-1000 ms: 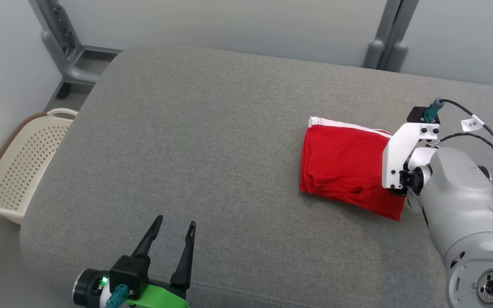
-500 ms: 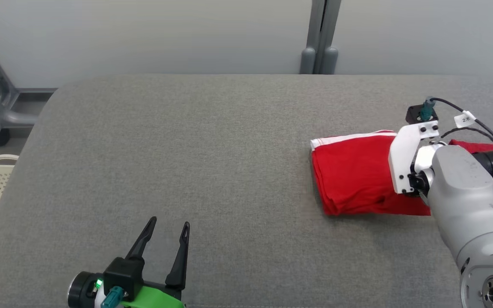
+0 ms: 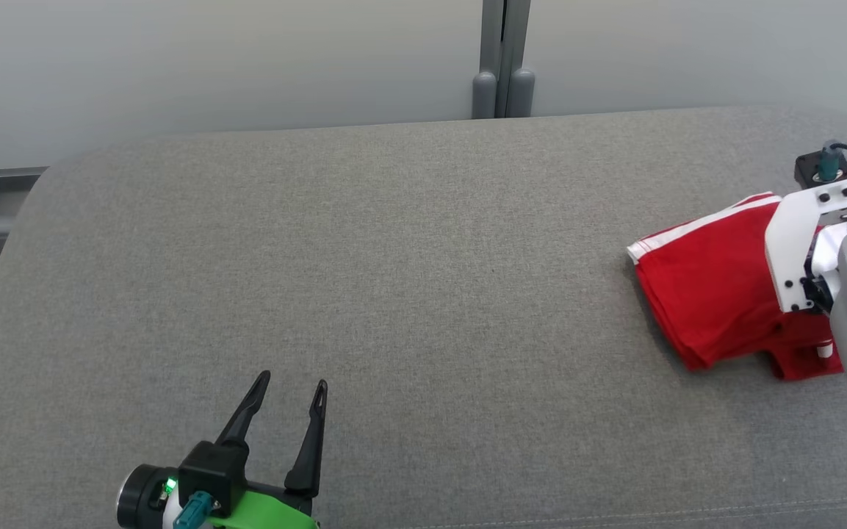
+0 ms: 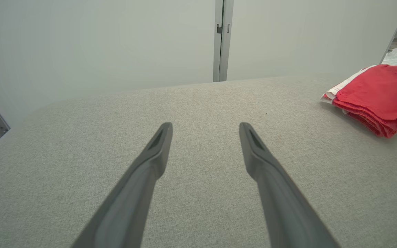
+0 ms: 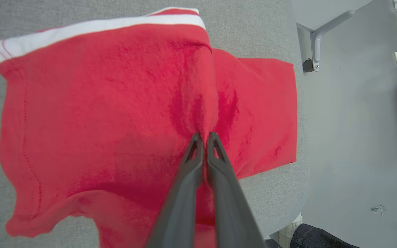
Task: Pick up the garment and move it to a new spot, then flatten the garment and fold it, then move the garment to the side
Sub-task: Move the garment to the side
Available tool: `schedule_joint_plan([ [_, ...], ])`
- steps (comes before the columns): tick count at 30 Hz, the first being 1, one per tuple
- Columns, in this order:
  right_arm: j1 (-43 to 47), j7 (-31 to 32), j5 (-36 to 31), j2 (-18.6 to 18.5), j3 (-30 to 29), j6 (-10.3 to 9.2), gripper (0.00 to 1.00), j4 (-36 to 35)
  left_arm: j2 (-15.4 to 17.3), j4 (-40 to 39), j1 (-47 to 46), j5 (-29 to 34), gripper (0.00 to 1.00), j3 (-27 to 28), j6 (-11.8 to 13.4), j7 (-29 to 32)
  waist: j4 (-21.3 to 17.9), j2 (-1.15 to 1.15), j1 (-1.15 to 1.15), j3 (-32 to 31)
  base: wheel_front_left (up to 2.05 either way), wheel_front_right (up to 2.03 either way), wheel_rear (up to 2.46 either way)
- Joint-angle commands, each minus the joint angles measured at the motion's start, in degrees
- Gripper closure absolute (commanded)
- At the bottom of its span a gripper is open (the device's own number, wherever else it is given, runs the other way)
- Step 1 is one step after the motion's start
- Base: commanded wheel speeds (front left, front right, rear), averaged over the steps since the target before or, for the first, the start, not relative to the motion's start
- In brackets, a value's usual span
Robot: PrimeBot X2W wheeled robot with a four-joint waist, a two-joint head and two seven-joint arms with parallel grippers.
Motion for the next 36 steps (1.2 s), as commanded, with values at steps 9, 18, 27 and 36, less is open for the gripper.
schedule_joint_plan([
  [9,1.2,1.1,0.3,-4.5,1.2,-0.09,1.00,-4.7,0.7,0.0,0.4,0.2,0.00,0.1,-0.2,-0.1,1.3,0.00,0.00,0.3,0.00,0.00,0.00],
  [18,6.8,2.7,0.0,-8.7,0.7,-0.10,1.00,-12.7,1.5,-0.9,-0.1,0.5,0.00,-0.2,0.1,0.1,2.1,0.00,0.00,2.3,0.00,0.00,0.00],
  [27,14.3,3.8,-1.7,-11.6,-4.0,-0.10,1.00,-22.1,1.9,-1.5,-2.7,1.3,0.00,-1.1,-0.3,1.2,4.5,0.00,0.00,5.8,0.00,0.00,0.00],
  [36,19.6,0.4,-2.6,-10.4,-9.1,-0.10,0.00,-28.8,2.6,-2.1,-3.7,1.4,0.00,-1.0,0.1,1.5,6.2,0.00,0.00,7.9,0.00,0.00,0.00],
])
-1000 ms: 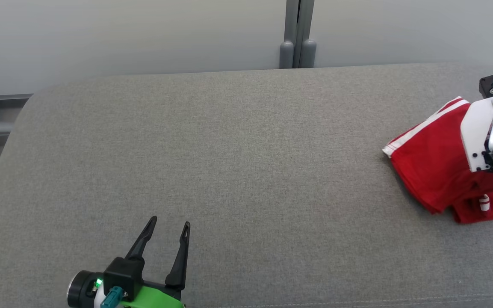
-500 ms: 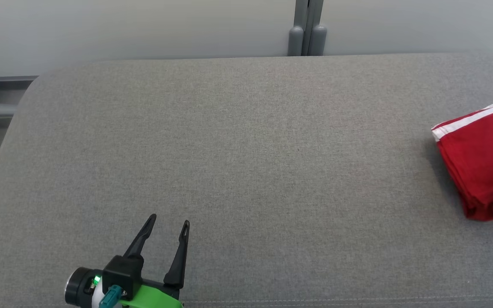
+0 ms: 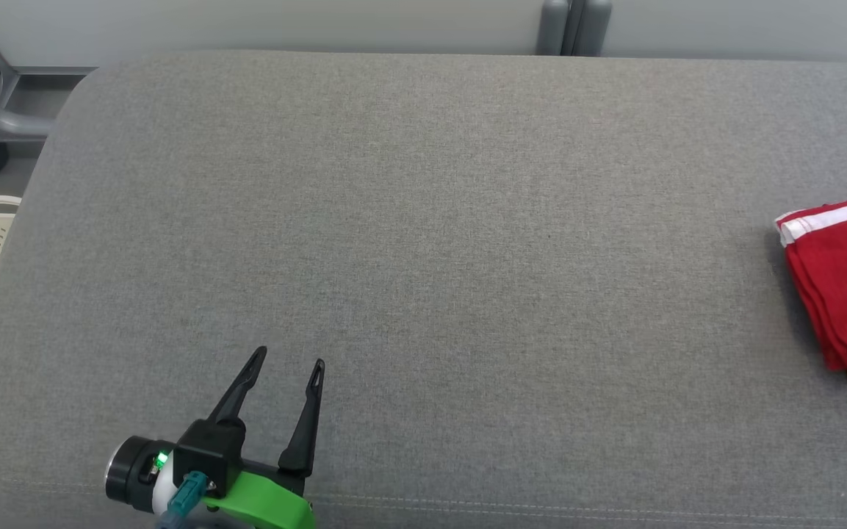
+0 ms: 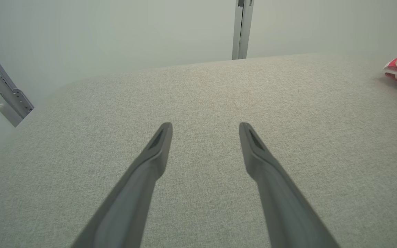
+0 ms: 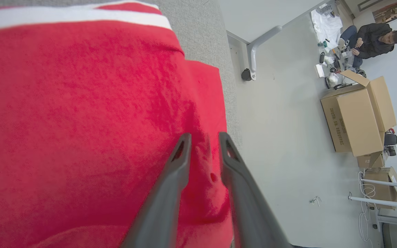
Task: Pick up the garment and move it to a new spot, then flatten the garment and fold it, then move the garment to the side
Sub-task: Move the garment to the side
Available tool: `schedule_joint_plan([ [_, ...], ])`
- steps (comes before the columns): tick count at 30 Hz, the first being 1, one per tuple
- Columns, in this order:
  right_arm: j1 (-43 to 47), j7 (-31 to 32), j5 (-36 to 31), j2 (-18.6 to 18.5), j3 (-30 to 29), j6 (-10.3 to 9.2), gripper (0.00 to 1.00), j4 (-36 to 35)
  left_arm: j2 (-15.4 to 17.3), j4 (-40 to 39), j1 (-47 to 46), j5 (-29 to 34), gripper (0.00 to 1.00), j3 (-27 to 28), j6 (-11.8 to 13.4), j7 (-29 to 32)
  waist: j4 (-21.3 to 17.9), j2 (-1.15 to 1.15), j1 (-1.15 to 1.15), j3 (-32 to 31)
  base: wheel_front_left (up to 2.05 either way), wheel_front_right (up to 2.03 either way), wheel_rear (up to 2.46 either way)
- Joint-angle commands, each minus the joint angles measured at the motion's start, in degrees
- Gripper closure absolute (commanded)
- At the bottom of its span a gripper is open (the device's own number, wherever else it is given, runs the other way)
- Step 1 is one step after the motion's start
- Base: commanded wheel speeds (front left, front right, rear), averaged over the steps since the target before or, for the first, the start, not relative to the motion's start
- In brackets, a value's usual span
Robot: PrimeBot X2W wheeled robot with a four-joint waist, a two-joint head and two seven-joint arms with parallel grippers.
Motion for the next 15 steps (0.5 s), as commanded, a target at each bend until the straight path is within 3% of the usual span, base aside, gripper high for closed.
schedule_joint_plan([
  [1,1.1,-0.8,-0.6,-0.1,-0.4,-0.11,0.00,-1.0,0.4,-0.3,-1.1,0.4,0.00,0.0,0.2,0.1,0.5,0.00,0.00,0.5,0.00,0.00,0.00],
  [9,3.9,-3.8,-1.7,2.3,-1.3,-0.11,0.00,-5.2,0.5,-0.2,-1.2,0.6,0.00,-0.2,0.8,0.0,-0.2,0.00,0.00,-0.3,0.00,0.00,0.00],
  [15,4.9,-12.2,2.7,4.9,0.9,-0.11,0.00,-7.1,-0.9,-0.4,0.0,-1.3,0.00,2.1,3.3,-0.3,-1.1,0.00,0.00,-2.5,0.00,0.00,0.00],
])
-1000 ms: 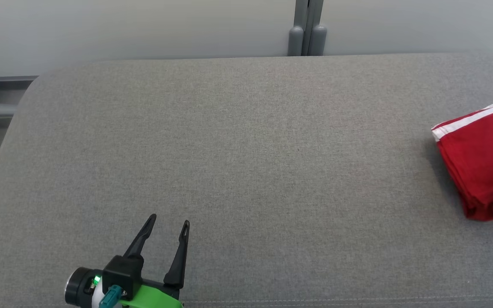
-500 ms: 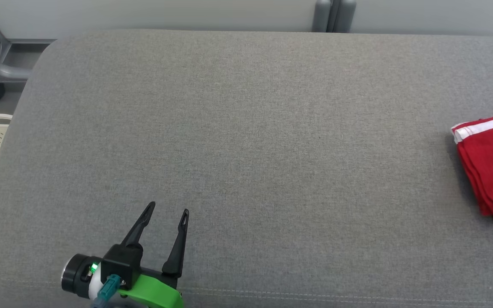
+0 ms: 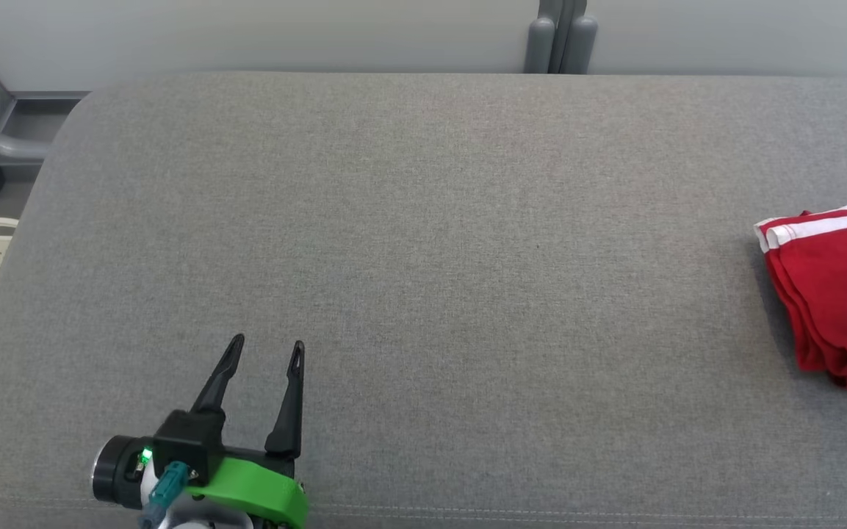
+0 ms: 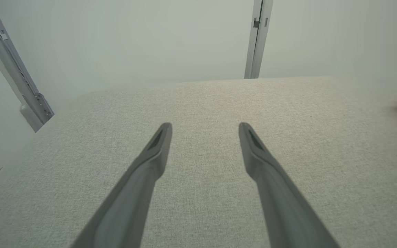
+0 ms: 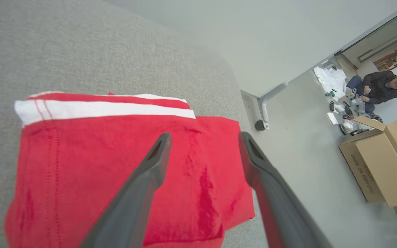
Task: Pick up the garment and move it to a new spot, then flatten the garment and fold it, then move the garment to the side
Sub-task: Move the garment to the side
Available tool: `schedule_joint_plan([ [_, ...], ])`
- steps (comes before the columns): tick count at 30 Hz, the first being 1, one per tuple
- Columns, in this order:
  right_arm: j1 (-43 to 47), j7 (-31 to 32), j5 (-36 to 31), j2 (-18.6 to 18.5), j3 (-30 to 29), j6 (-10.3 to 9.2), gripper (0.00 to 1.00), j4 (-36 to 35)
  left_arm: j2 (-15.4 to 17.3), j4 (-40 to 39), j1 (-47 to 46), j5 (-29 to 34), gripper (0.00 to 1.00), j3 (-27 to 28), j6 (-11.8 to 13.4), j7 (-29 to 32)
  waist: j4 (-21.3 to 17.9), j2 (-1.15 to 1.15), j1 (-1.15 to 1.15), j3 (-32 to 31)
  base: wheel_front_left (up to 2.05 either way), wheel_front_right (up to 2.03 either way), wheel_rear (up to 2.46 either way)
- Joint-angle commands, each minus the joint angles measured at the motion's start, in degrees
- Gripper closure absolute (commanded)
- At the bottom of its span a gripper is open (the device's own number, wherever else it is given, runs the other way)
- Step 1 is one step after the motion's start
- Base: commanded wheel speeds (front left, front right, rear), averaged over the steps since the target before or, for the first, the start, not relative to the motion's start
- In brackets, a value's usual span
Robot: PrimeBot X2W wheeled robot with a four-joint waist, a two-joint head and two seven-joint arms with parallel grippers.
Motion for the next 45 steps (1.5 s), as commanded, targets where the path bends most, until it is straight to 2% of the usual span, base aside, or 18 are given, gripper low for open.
schedule_joint_plan([
  [1,0.8,-2.2,1.3,0.8,0.8,-0.11,0.00,-0.6,-0.1,-0.6,0.7,-0.6,0.00,0.9,0.5,-0.5,-0.6,0.00,0.00,-1.3,0.00,0.00,0.00],
  [5,2.4,-9.7,6.5,2.9,1.8,-0.11,0.00,-1.3,-0.6,-0.5,2.4,-2.9,0.00,2.4,0.7,-0.5,-1.1,0.00,0.00,-3.7,0.00,0.00,0.00],
  [8,3.9,-15.3,10.6,5.4,2.2,-0.10,0.00,-2.5,-0.9,-0.2,3.8,-4.4,0.00,4.0,1.9,-0.4,-1.4,0.00,0.00,-5.8,0.00,0.00,0.00],
  [13,7.7,-20.9,15.3,9.5,4.6,-0.10,0.00,-6.1,-0.4,0.3,5.0,-5.7,0.00,5.6,3.2,-0.2,-1.4,0.00,0.00,-8.0,0.00,0.00,0.00],
  [20,14.3,-20.6,19.9,15.2,4.7,-0.10,0.00,-13.3,0.7,1.1,6.2,-5.6,0.00,6.7,4.6,-0.3,-0.7,0.00,0.00,-10.0,0.00,0.00,0.00],
  [25,19.8,-20.6,21.6,17.5,7.0,-0.10,0.00,-18.4,1.4,1.5,6.8,-5.8,0.00,6.9,4.9,-0.1,0.1,0.00,0.00,-11.2,0.00,0.00,0.00],
  [30,24.2,-20.7,24.3,18.4,9.6,-0.10,0.00,-22.1,2.1,1.6,7.7,-6.5,0.00,7.5,4.3,-0.4,0.3,0.00,0.00,-12.2,0.00,0.00,0.00],
  [36,30.4,-21.6,31.9,18.8,12.8,-0.10,0.00,-25.2,2.8,1.6,9.1,-7.0,0.00,7.8,1.0,-1.1,-0.1,0.00,0.00,-13.5,0.00,0.00,0.00],
  [45,34.9,-22.8,35.4,18.8,16.9,-0.09,0.00,-25.1,2.3,2.0,11.8,-6.1,0.00,8.1,1.1,-1.5,-1.5,0.00,0.00,-14.4,0.00,0.00,0.00],
])
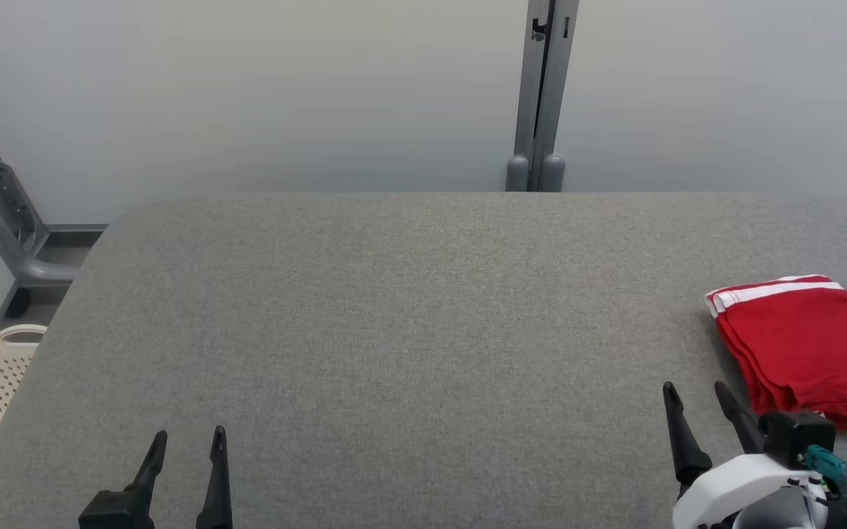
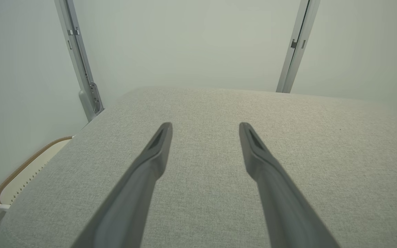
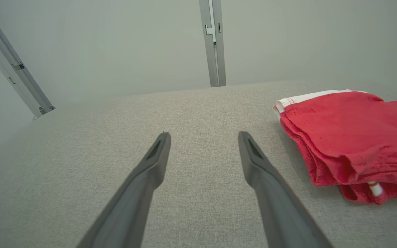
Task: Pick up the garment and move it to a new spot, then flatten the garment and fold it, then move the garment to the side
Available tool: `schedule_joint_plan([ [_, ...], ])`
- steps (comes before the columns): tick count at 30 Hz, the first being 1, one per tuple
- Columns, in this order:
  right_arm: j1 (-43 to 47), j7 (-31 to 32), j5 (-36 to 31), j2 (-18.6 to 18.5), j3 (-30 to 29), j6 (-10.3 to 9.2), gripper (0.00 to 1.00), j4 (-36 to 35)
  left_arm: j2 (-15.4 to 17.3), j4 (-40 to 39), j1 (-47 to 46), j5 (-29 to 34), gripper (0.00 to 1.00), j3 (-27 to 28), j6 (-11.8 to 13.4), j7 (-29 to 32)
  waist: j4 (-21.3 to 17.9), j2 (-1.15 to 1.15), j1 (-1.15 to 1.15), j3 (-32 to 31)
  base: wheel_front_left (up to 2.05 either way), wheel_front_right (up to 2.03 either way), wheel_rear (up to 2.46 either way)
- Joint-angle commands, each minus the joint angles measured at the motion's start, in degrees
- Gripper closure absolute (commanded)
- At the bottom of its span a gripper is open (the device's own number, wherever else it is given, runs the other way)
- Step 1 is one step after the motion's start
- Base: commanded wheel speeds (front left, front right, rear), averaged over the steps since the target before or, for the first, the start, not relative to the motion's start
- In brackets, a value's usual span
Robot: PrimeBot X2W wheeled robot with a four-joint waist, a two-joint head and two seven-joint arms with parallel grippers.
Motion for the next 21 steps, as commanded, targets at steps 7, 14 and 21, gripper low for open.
schedule_joint_plan([
  [7,2.0,0.0,0.8,-0.2,1.9,-0.07,0.00,1.2,-0.3,0.7,2.0,0.3,0.00,1.3,-0.1,-0.5,-0.7,0.00,0.00,-0.1,0.00,0.00,0.00],
  [14,1.2,-0.1,1.4,-0.2,2.1,-0.07,0.00,2.1,-0.2,1.0,2.1,0.7,0.00,2.3,-1.0,-0.4,-0.6,0.00,0.00,0.1,0.00,0.00,0.00],
  [21,0.7,-0.5,2.0,-0.2,2.4,-0.07,0.00,2.5,-0.3,1.8,1.5,1.1,0.00,2.4,-1.6,-0.4,-0.3,0.00,0.00,0.3,0.00,0.00,0.00],
])
